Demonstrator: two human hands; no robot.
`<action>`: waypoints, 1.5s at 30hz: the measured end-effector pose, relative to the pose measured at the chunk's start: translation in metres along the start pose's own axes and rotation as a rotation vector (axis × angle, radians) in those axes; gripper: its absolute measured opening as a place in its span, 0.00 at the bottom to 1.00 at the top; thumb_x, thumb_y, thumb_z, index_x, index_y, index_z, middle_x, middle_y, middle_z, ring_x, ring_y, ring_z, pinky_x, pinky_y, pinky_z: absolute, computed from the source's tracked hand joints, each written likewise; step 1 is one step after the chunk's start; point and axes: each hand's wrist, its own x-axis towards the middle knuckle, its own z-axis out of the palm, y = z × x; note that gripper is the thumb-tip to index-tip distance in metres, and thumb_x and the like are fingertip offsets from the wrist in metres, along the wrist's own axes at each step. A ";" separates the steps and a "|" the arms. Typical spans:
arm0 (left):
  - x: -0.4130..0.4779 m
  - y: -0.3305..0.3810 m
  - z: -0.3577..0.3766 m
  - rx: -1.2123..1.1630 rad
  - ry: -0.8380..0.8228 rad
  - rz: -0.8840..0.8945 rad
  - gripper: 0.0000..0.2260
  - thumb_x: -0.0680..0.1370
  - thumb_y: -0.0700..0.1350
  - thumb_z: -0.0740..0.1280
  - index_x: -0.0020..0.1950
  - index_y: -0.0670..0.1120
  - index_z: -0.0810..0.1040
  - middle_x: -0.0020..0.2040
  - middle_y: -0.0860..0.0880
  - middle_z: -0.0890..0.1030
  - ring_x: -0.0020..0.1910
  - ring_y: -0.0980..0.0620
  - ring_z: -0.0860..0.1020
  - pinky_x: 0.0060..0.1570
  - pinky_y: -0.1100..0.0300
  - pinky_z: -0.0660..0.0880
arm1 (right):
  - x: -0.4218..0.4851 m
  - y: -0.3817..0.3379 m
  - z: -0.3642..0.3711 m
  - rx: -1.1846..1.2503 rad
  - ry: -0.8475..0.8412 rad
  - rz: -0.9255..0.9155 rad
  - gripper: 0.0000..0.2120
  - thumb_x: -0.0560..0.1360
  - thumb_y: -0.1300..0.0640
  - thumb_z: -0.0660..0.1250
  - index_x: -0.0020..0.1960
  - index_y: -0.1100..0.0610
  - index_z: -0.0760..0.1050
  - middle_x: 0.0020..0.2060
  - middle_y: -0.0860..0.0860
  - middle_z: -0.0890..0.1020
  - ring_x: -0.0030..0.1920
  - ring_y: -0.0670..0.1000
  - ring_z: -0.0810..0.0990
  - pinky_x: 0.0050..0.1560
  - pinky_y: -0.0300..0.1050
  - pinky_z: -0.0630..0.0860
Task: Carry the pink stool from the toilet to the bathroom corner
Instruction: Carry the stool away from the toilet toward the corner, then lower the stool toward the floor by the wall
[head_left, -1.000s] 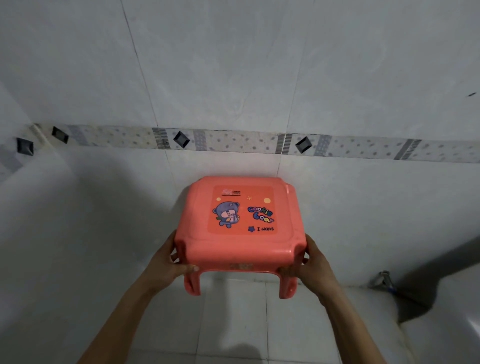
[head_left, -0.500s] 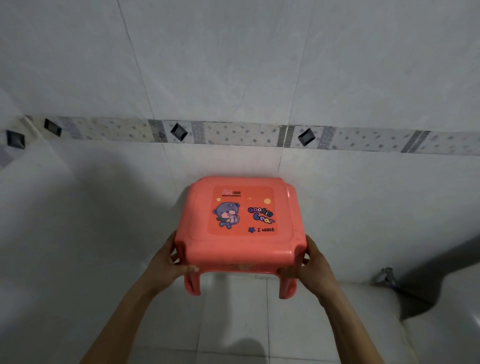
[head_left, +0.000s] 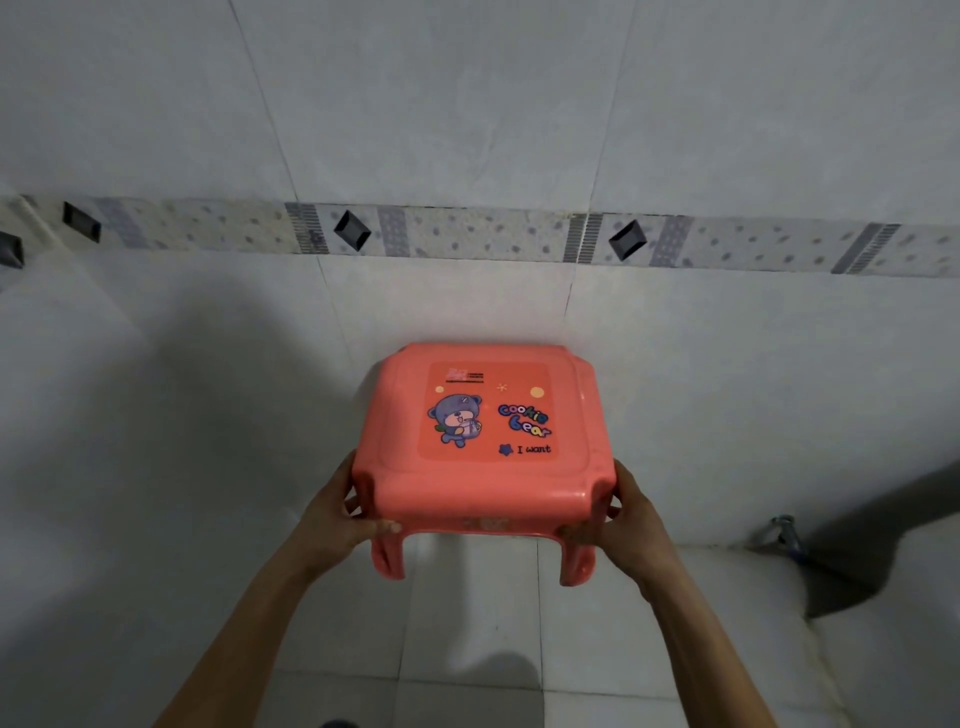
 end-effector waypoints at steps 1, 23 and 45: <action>0.000 0.000 0.001 -0.003 0.001 0.000 0.53 0.49 0.48 0.76 0.72 0.50 0.59 0.64 0.47 0.73 0.61 0.47 0.74 0.45 0.68 0.76 | 0.001 0.001 0.001 0.001 -0.001 0.003 0.44 0.61 0.63 0.76 0.71 0.51 0.59 0.64 0.54 0.74 0.62 0.59 0.74 0.59 0.59 0.74; 0.012 -0.027 0.008 -0.047 -0.020 -0.043 0.54 0.49 0.46 0.76 0.73 0.50 0.57 0.68 0.46 0.70 0.63 0.45 0.73 0.47 0.63 0.76 | 0.018 0.022 0.013 -0.045 0.007 0.039 0.45 0.60 0.61 0.77 0.71 0.51 0.58 0.63 0.54 0.75 0.62 0.58 0.74 0.58 0.59 0.75; 0.023 -0.061 0.018 -0.118 -0.030 -0.048 0.53 0.49 0.44 0.77 0.72 0.50 0.59 0.60 0.53 0.74 0.58 0.51 0.75 0.43 0.68 0.78 | 0.032 0.049 0.025 -0.050 0.007 0.063 0.45 0.61 0.61 0.77 0.71 0.48 0.57 0.63 0.53 0.76 0.62 0.57 0.75 0.55 0.55 0.74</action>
